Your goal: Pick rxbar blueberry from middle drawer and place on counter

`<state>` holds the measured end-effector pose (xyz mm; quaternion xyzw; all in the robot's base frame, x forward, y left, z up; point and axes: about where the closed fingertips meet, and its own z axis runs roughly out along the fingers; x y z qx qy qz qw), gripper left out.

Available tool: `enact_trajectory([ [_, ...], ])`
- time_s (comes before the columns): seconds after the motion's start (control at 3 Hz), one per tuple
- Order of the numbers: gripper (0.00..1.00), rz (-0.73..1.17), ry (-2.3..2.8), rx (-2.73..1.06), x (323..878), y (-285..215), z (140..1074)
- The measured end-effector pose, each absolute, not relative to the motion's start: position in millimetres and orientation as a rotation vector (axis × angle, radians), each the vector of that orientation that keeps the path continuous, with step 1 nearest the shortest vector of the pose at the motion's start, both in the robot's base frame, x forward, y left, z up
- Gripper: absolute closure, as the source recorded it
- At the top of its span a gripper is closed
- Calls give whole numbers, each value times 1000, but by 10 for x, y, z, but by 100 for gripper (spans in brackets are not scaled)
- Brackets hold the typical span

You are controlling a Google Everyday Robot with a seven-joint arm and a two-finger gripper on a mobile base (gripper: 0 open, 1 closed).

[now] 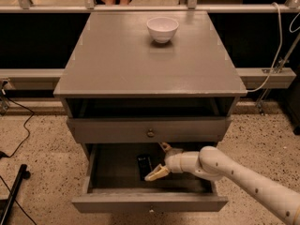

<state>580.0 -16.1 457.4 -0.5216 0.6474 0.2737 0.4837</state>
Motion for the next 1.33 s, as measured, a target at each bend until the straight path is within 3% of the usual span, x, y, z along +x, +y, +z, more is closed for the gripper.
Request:
enact_trajectory([
  [1.33, 0, 719, 1479, -1341, 6044, 166, 3937],
])
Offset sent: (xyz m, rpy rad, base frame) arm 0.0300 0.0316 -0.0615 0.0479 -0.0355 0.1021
